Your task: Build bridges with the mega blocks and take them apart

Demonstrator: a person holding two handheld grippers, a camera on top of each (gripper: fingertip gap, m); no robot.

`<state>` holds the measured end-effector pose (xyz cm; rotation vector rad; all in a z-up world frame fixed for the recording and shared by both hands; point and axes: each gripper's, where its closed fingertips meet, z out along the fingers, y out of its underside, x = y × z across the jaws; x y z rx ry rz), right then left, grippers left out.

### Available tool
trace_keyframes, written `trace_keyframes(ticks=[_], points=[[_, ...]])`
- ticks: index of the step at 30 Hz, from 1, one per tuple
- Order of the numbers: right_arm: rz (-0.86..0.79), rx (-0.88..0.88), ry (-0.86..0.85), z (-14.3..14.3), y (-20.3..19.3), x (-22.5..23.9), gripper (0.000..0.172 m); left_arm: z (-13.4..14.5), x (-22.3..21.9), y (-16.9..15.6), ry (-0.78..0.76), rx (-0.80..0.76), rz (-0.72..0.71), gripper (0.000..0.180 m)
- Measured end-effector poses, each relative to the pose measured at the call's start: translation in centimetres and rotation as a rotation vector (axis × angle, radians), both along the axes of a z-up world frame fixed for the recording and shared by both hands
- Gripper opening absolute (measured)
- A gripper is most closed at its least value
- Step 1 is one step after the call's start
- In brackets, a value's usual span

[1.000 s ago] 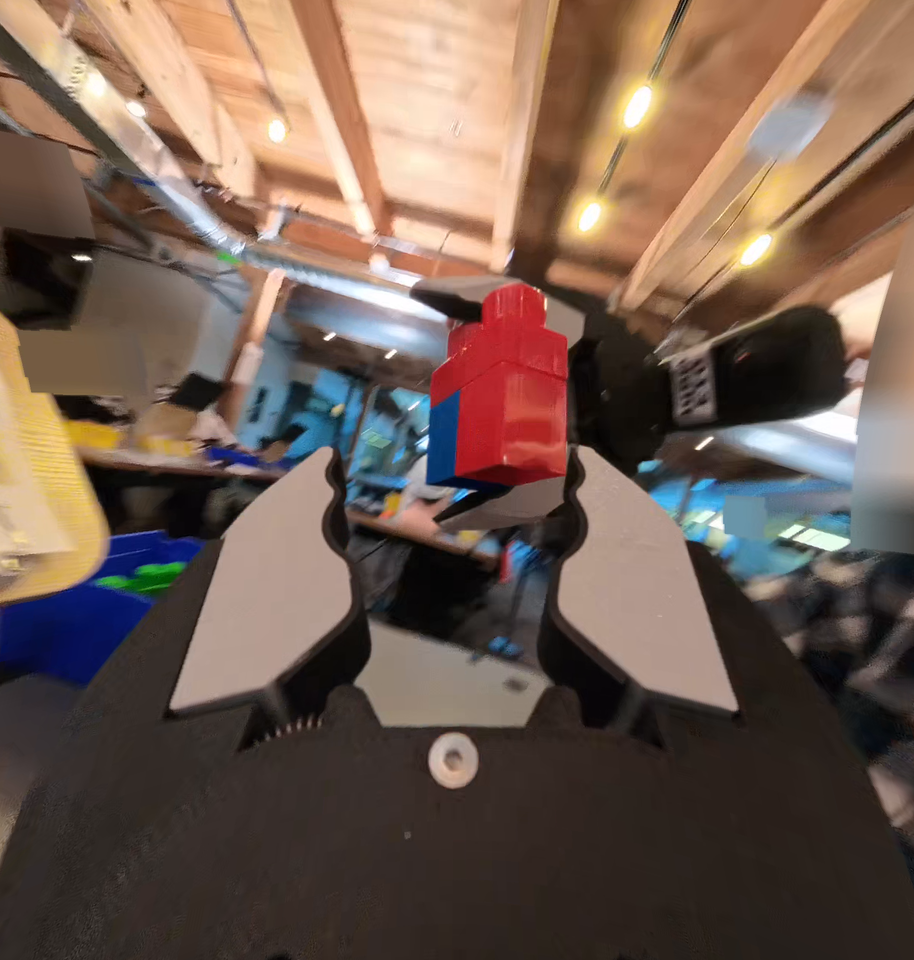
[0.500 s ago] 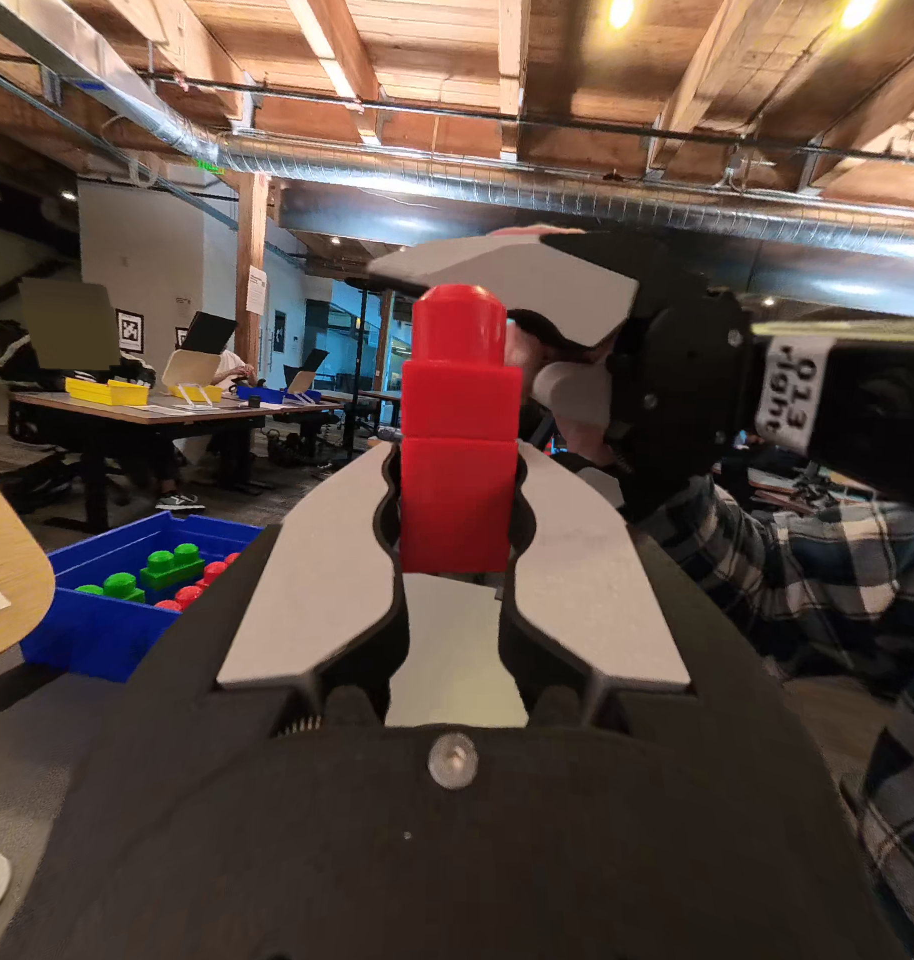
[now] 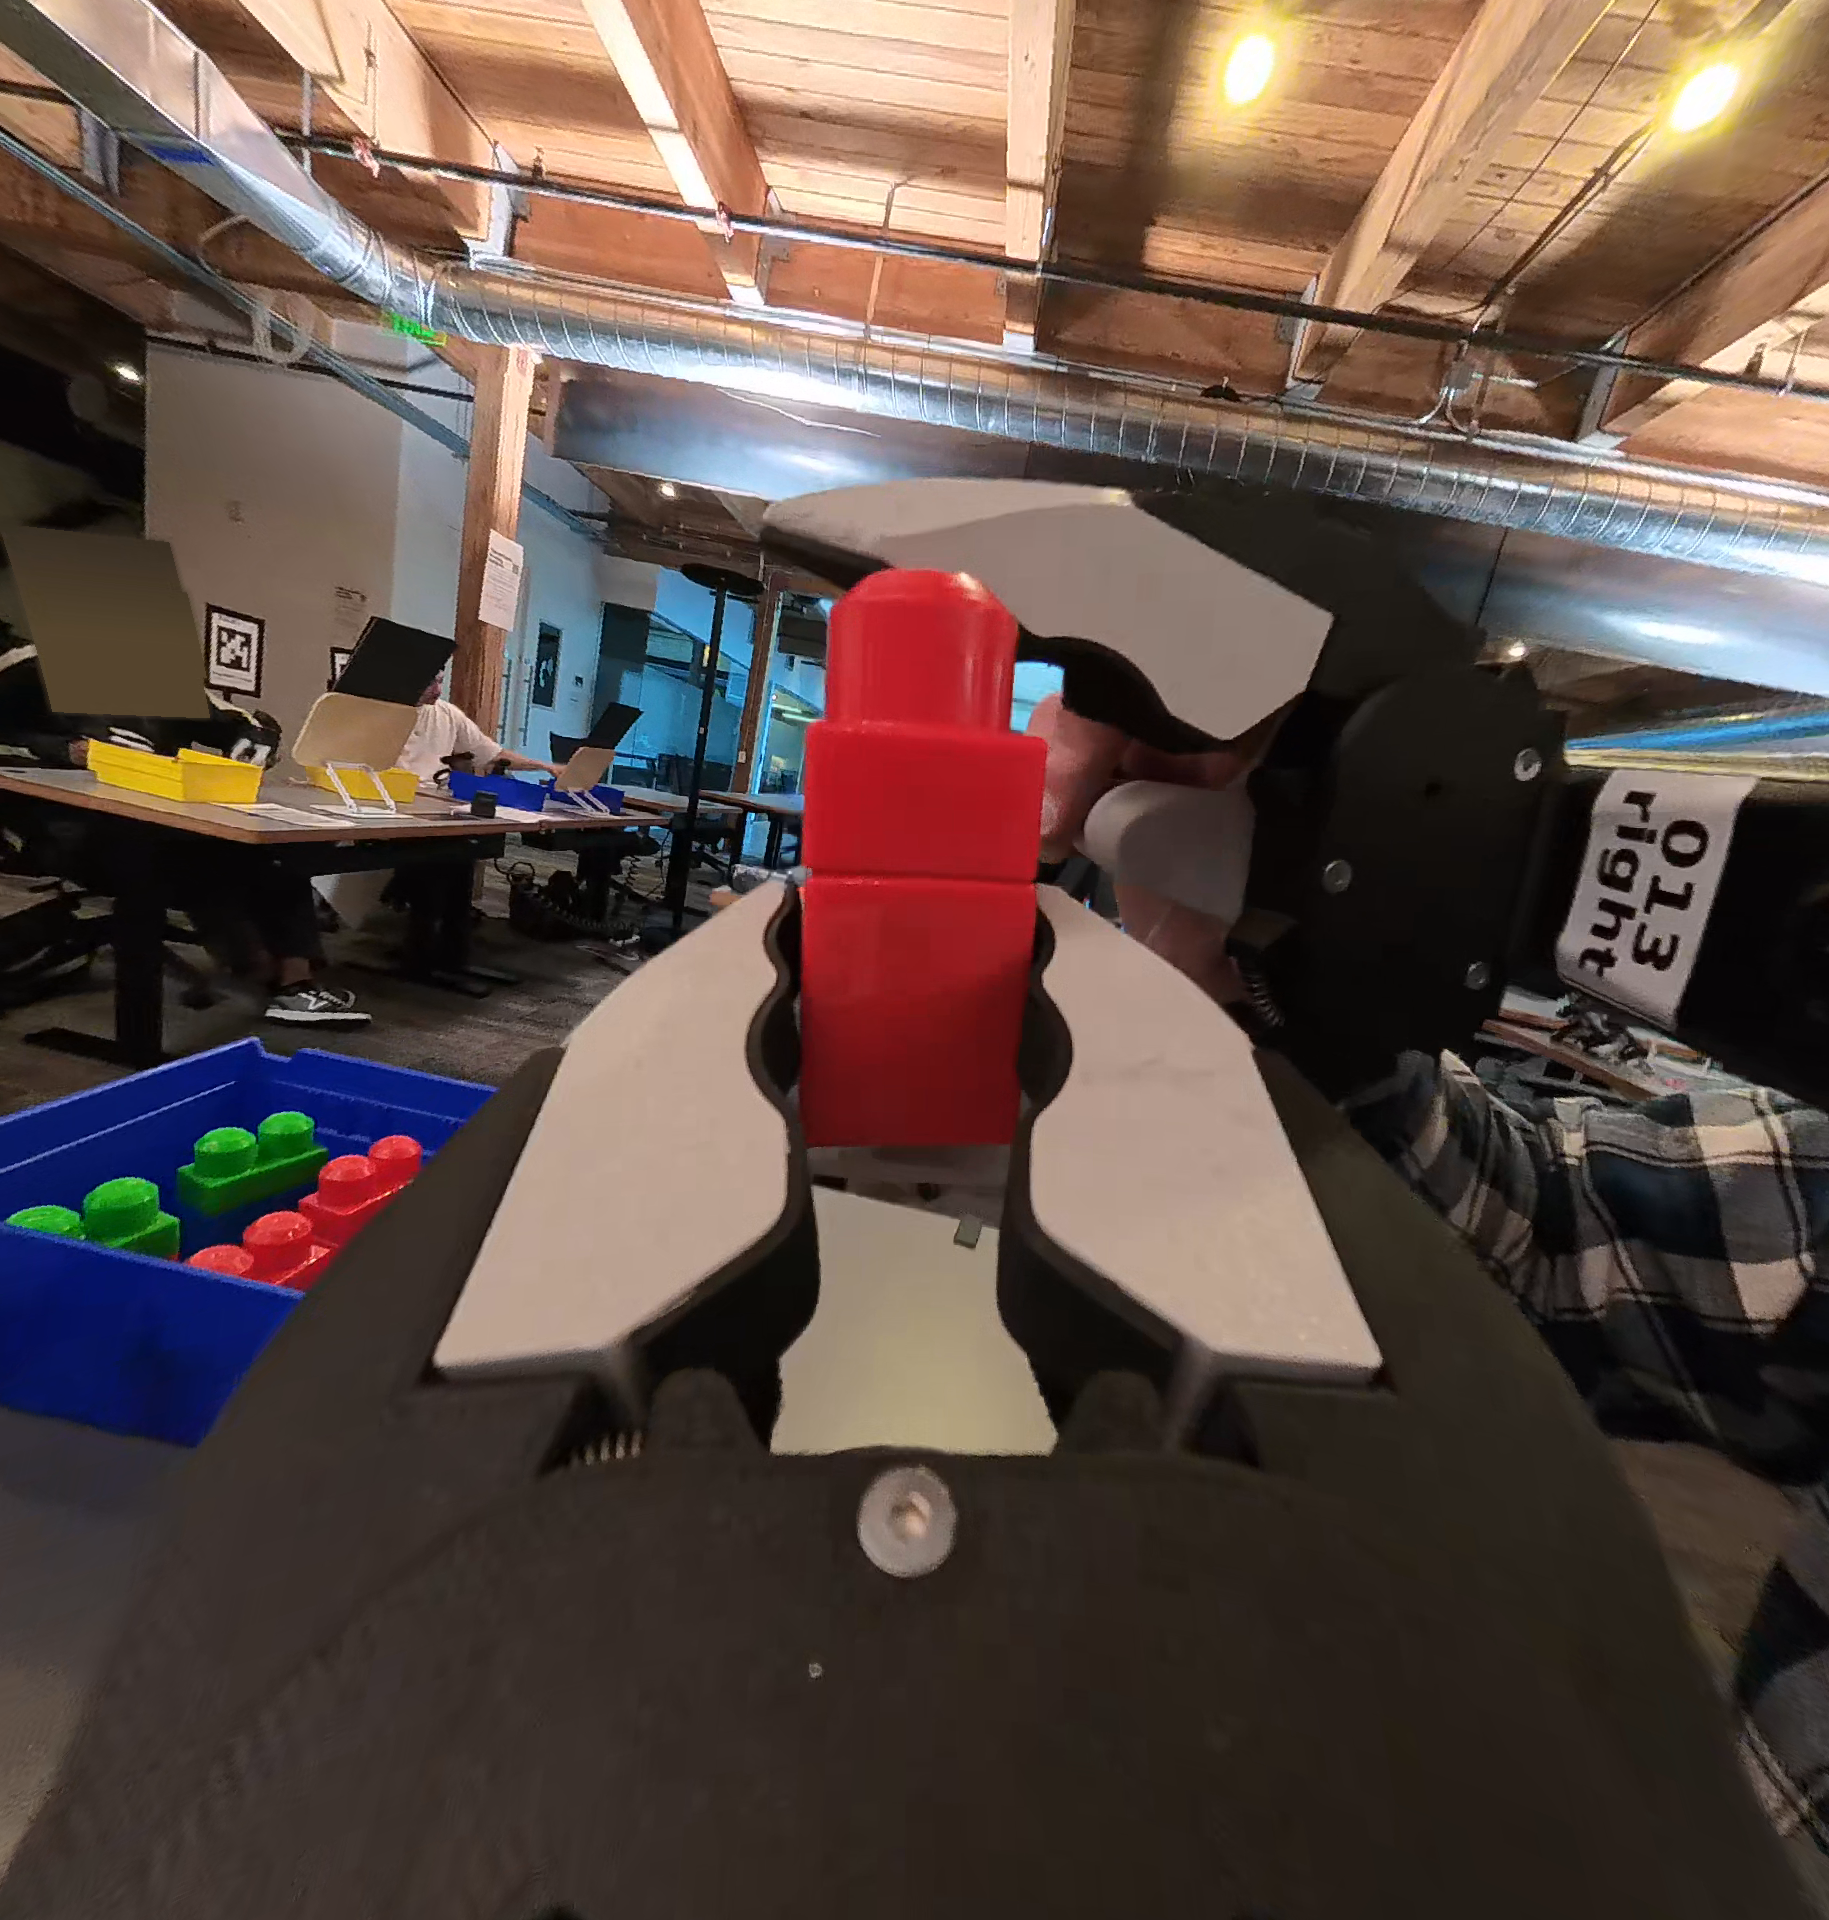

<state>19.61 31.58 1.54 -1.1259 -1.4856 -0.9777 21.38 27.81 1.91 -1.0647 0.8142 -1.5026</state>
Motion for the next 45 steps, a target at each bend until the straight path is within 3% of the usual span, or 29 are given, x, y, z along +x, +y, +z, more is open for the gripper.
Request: trace_keyframes(ticks=[8,12,15,20,24,29,37,40,42,45], points=[[-0.051,-0.039,-0.030,-0.8,0.3,0.8,0.098,-0.7,0.7,0.3,0.002,-0.044,0.021,0.038],[-0.013,-0.168,0.007,-1.7,0.7,0.8,0.104,-1.1,0.8,0.9,-0.010,-0.115,-0.068,0.038],[0.027,-0.449,0.088,-2.2,-0.1,1.8,0.103,-1.5,0.4,1.6,0.005,-0.152,-0.113,0.038],[0.104,-0.904,0.298,1.0,-1.2,2.8,0.068,-1.6,-0.1,1.4,-0.007,-0.175,-0.191,0.038],[0.081,-1.187,0.238,0.5,-2.3,2.5,0.051,-2.2,0.4,1.0,0.042,-0.135,-0.192,0.038],[0.042,-1.372,0.174,-1.4,-2.5,1.3,0.036,-2.8,1.0,0.2,0.096,-0.046,-0.168,0.038],[0.099,-1.362,0.124,-2.2,-2.1,1.1,0.034,-3.7,0.6,0.8,0.133,0.022,-0.094,0.039],[0.060,-1.325,0.149,-1.9,-0.8,3.0,0.034,-3.6,-0.3,1.6,0.090,0.008,-0.087,0.054],[0.011,-1.314,0.180,-2.1,0.7,5.3,0.034,-4.5,-1.1,2.9,0.095,0.002,-0.063,0.049],[-0.071,-1.321,0.235,-3.4,3.0,9.1,0.034,-8.1,-1.7,6.2,0.176,-0.012,0.041,0.028]])
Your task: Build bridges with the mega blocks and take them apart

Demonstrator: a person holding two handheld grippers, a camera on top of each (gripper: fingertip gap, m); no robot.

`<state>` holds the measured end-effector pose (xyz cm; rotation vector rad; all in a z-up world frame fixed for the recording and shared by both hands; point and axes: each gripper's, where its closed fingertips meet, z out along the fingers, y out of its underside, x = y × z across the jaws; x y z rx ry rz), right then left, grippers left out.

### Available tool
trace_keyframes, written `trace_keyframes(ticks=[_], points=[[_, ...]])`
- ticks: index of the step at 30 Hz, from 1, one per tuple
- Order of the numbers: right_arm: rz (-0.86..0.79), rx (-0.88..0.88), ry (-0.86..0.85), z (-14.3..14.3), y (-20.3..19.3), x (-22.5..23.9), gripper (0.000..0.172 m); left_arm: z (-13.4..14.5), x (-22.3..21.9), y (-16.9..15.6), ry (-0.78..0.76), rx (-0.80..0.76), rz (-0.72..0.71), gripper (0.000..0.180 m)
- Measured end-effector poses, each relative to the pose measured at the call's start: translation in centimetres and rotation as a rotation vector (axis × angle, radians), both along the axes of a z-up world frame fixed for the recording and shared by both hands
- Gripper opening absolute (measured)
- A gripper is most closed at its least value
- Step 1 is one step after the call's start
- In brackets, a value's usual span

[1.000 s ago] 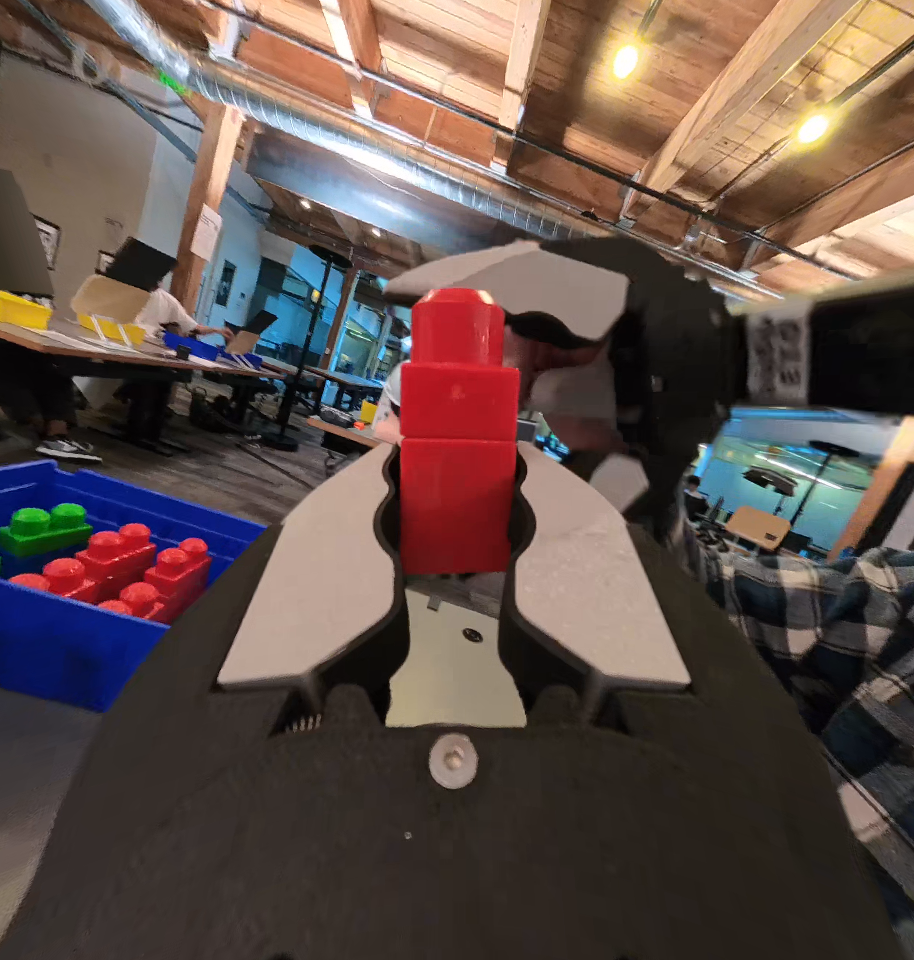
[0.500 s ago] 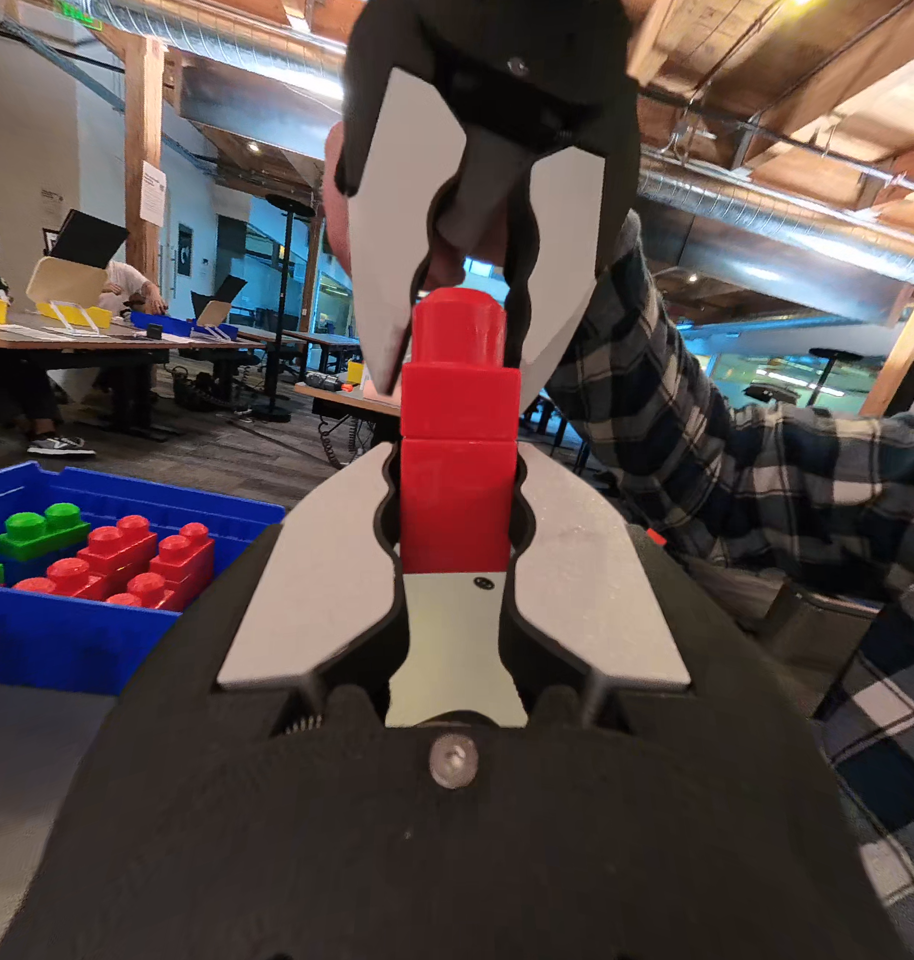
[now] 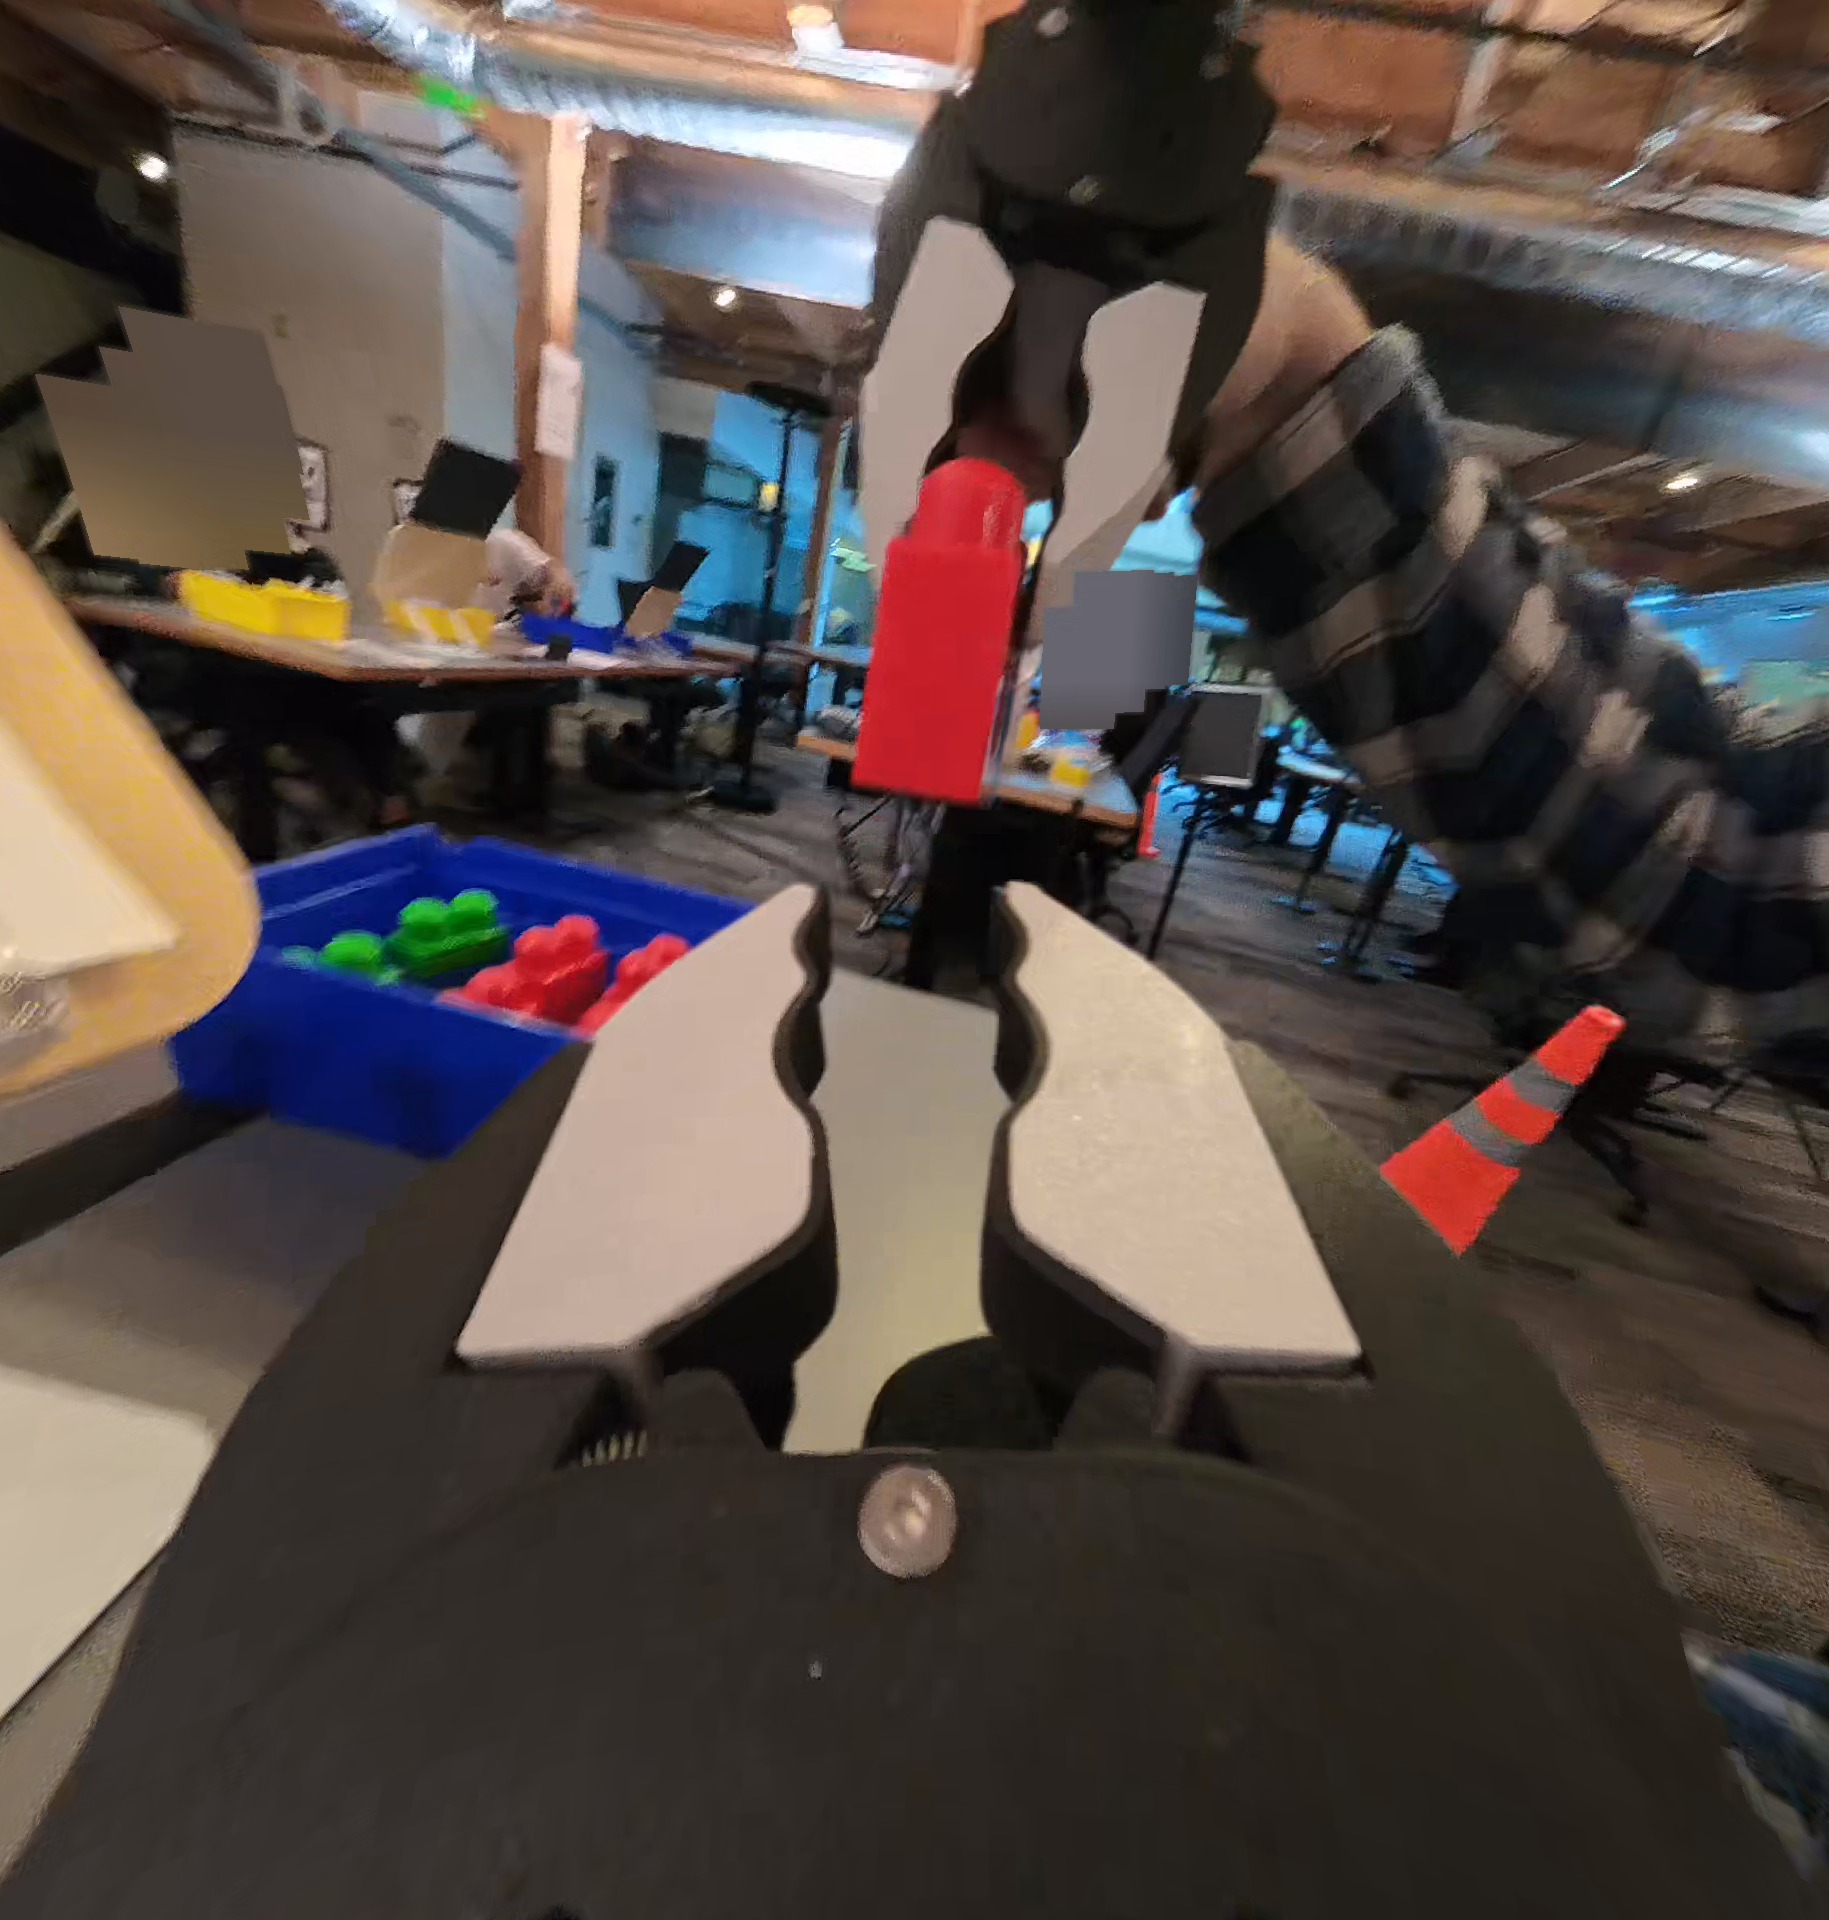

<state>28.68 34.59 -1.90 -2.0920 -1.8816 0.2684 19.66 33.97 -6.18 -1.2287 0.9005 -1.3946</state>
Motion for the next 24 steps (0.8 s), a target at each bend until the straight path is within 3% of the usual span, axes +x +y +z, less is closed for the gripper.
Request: trace_keyframes(ticks=[4,6,13,19,24], points=[[-0.074,0.022,-0.082,-4.1,2.7,5.3,0.034,-5.2,-0.3,3.2,0.021,-0.075,0.065,0.005],[-0.083,0.058,-0.143,-6.7,3.9,7.8,0.034,-7.1,-0.1,4.2,0.025,-0.123,0.082,0.005],[-0.059,0.083,-0.227,-14.5,6.4,12.3,0.034,-7.7,0.9,4.5,0.089,-0.092,0.115,0.006],[-0.023,0.151,-0.246,-18.7,8.4,13.1,0.034,-7.9,1.0,4.9,0.078,-0.107,0.125,0.008],[-0.005,0.097,-0.239,-21.8,8.5,12.7,0.034,-8.3,1.3,4.9,0.097,-0.104,0.126,0.008]])
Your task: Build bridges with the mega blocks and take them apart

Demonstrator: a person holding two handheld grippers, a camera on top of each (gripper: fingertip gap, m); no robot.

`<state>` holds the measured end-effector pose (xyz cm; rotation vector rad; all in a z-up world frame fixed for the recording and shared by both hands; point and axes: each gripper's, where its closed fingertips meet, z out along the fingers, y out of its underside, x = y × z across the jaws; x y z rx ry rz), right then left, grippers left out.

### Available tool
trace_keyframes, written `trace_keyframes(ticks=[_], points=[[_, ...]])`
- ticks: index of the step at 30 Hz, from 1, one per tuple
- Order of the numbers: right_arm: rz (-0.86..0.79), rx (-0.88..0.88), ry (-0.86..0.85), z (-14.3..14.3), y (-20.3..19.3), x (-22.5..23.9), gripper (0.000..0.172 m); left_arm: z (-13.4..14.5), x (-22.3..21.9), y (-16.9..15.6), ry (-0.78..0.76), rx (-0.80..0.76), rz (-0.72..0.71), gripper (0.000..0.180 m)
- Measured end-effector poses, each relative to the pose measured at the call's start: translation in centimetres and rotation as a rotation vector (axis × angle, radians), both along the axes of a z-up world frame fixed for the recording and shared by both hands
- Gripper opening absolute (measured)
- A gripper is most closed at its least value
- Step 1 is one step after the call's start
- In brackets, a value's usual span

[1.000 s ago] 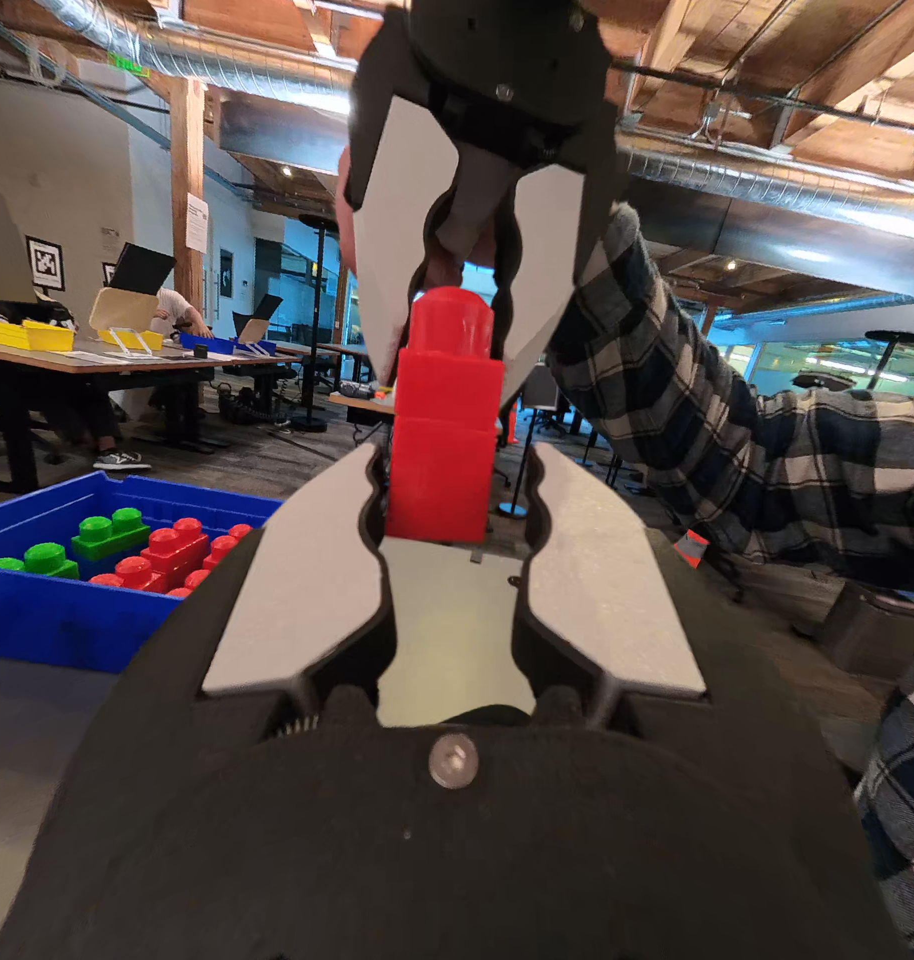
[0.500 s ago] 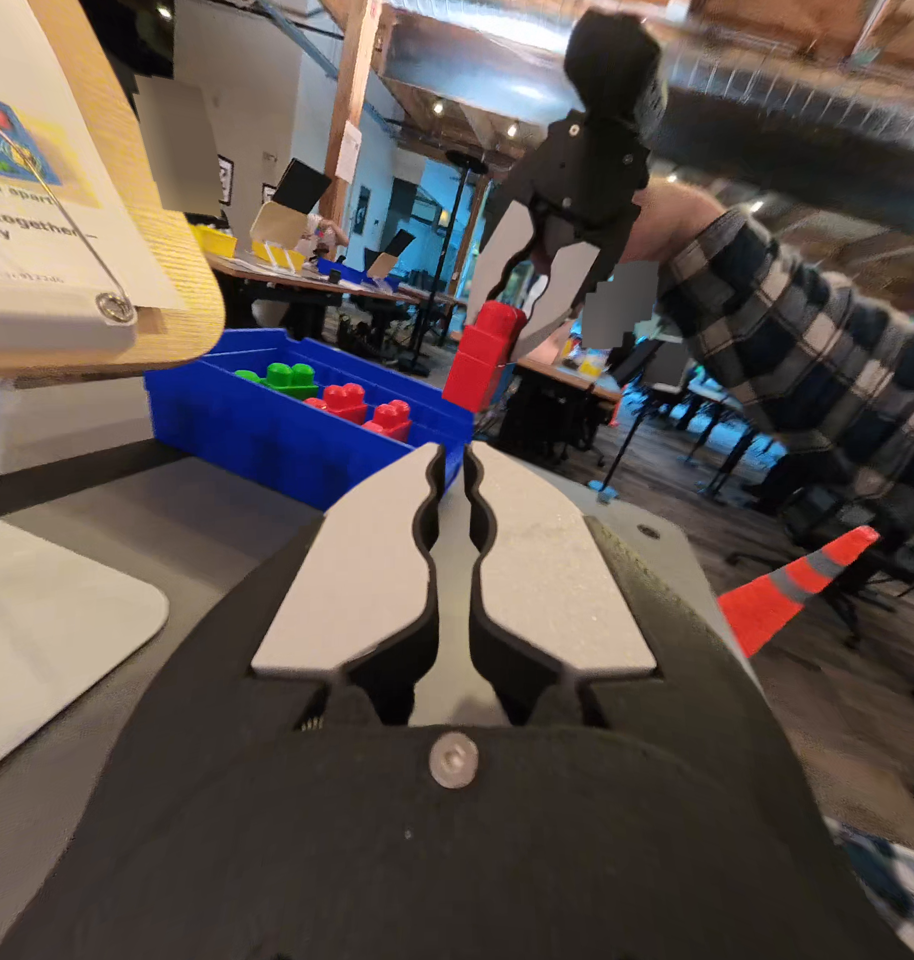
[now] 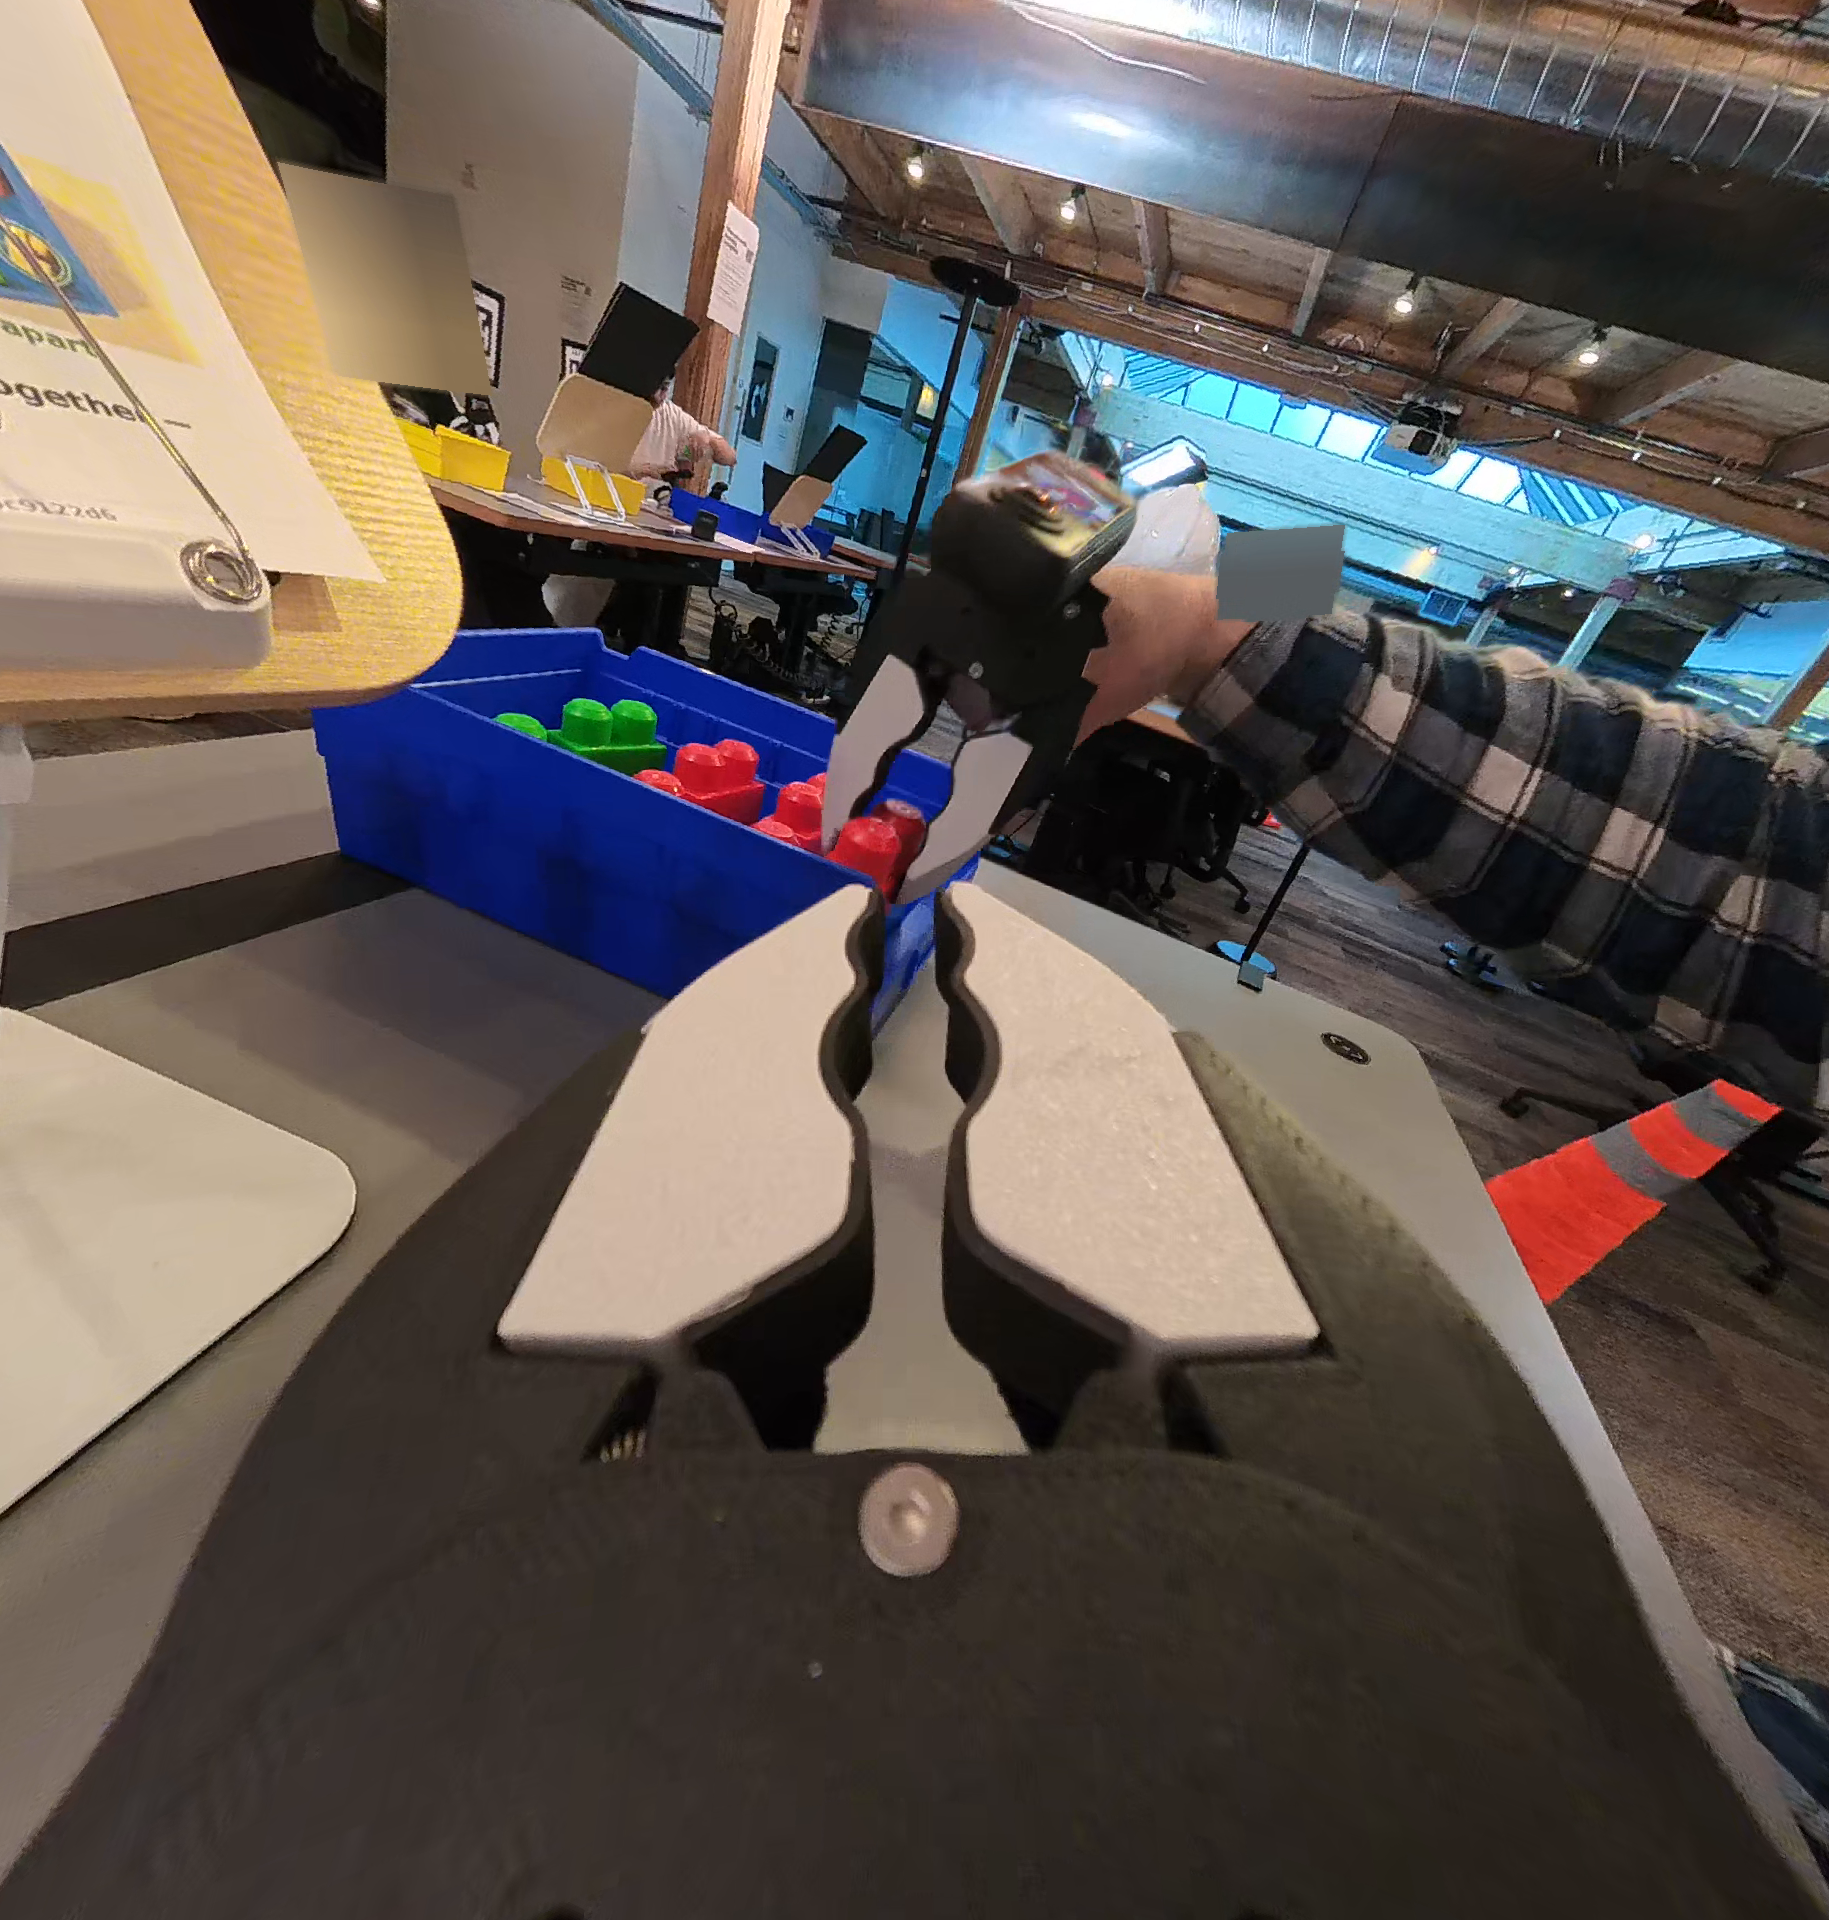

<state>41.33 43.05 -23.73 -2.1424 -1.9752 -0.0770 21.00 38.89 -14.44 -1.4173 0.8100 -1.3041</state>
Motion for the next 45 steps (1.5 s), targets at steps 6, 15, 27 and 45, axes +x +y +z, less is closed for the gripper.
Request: trace_keyframes(ticks=[6,15,27,45], points=[[-0.046,-0.015,0.003,-2.3,0.7,-0.3,0.036,-0.3,0.4,-0.1,0.010,-0.004,-0.011,0.009],[-0.115,0.187,0.167,6.8,-1.0,-2.9,0.058,1.5,0.0,-0.6,-0.025,0.037,0.007,0.020],[-0.080,0.322,0.691,9.6,-4.5,-26.0,0.027,8.5,-18.7,6.4,0.178,0.281,0.601,0.040],[-0.130,0.246,0.903,-1.6,-1.4,-30.5,0.013,-12.4,-30.4,31.9,1.045,-0.059,0.530,0.070]])
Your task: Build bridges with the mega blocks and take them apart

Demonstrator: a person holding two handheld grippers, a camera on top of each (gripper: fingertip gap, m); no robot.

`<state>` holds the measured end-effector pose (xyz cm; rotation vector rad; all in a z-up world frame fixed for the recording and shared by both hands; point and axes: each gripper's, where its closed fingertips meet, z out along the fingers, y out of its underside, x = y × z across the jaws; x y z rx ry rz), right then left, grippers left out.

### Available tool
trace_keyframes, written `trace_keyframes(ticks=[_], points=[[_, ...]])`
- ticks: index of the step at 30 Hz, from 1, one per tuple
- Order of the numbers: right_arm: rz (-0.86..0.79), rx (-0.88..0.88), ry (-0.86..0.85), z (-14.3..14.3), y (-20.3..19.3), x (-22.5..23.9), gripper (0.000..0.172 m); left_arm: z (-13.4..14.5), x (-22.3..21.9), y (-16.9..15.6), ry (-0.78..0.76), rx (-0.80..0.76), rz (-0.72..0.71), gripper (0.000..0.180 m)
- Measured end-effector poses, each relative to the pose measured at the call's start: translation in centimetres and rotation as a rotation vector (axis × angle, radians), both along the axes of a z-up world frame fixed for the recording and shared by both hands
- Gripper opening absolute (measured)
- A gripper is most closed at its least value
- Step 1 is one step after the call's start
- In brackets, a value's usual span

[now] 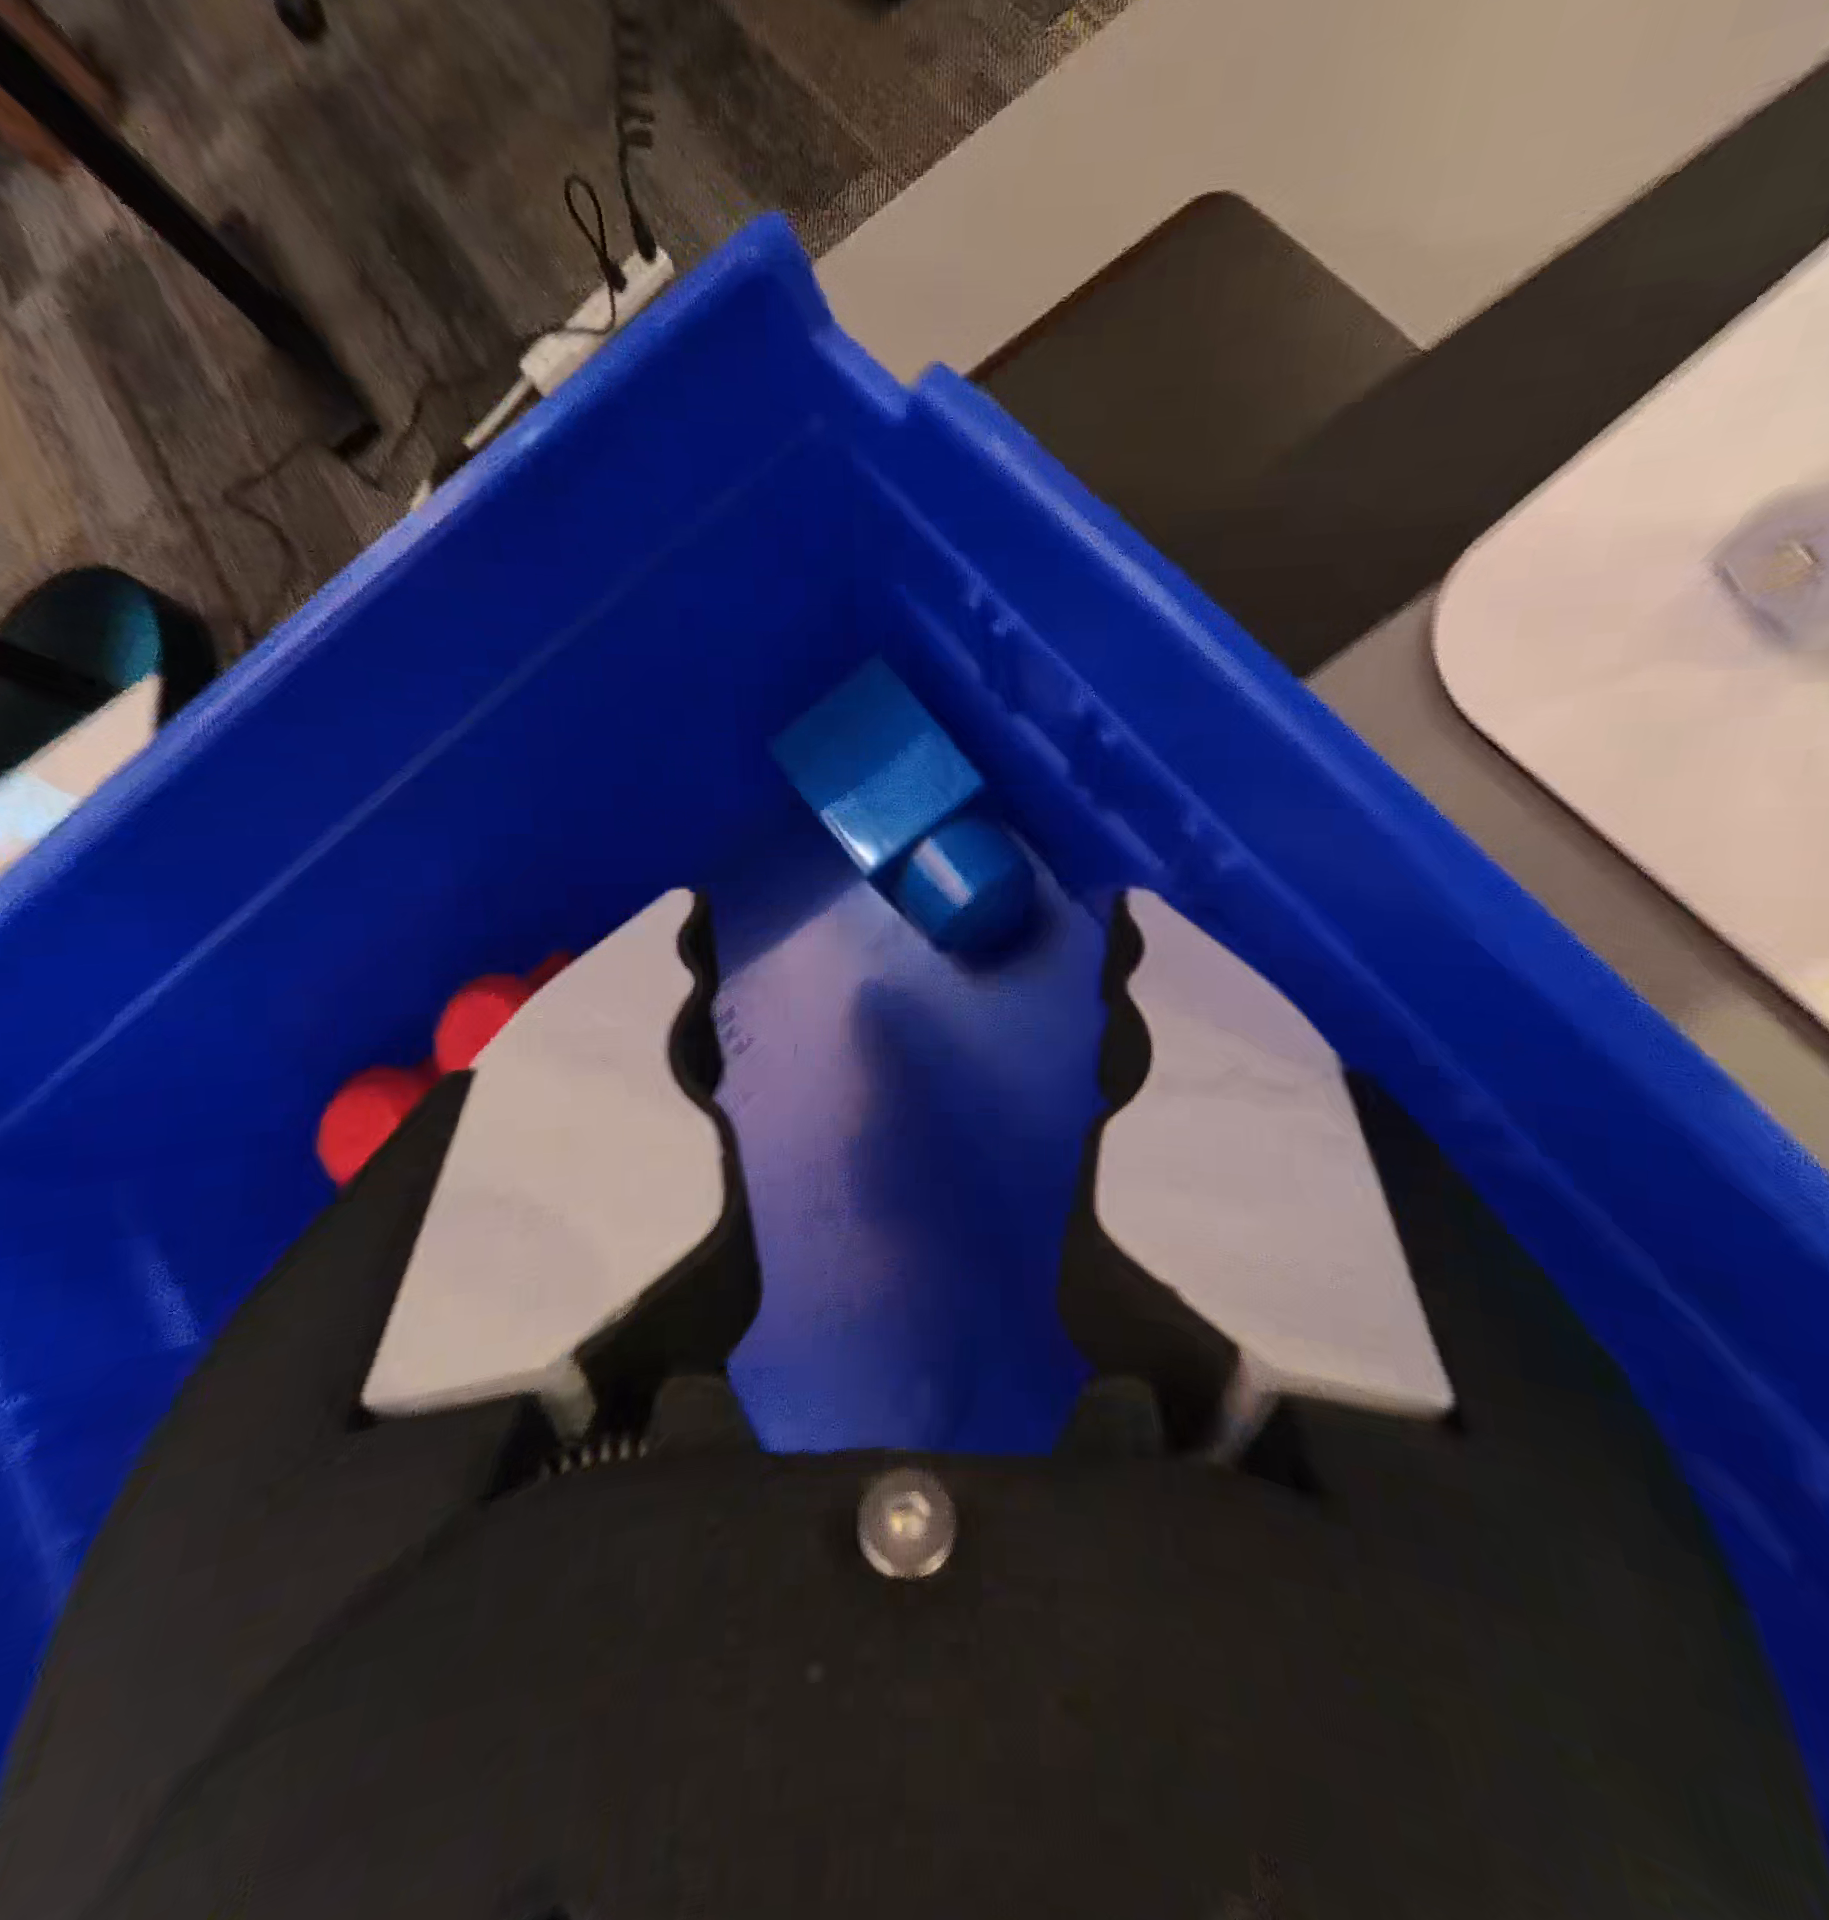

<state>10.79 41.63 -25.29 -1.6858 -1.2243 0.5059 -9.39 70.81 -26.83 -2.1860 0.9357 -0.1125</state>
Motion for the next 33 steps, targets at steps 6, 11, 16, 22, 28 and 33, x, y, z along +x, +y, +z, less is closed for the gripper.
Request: trace_keyframes(ticks=[6,11,16,22,28,33], points=[[0.040,0.010,-0.031,-0.1,-0.1,-0.5,0.015,-2.2,1.1,3.3,-0.079,-0.100,0.103,0.070],[0.041,0.020,-0.014,0.4,-0.1,-0.1,0.016,-2.5,3.0,4.1,-0.179,-0.176,0.090,0.038],[0.037,0.025,-0.028,0.3,-0.2,0.1,0.017,-2.5,2.9,4.6,-0.192,-0.185,0.124,0.037],[0.042,0.015,-0.045,-0.1,-0.3,0.1,0.018,-2.4,1.7,2.5,-0.109,-0.210,0.109,0.036],[0.051,0.012,-0.060,-0.5,-0.5,0.0,0.018,0.6,0.3,-2.2,-0.131,-0.179,0.055,0.035],[0.052,0.017,-0.057,-0.4,-0.6,0.0,0.018,7.3,0.6,-10.1,-0.265,-0.096,-0.095,0.035]])
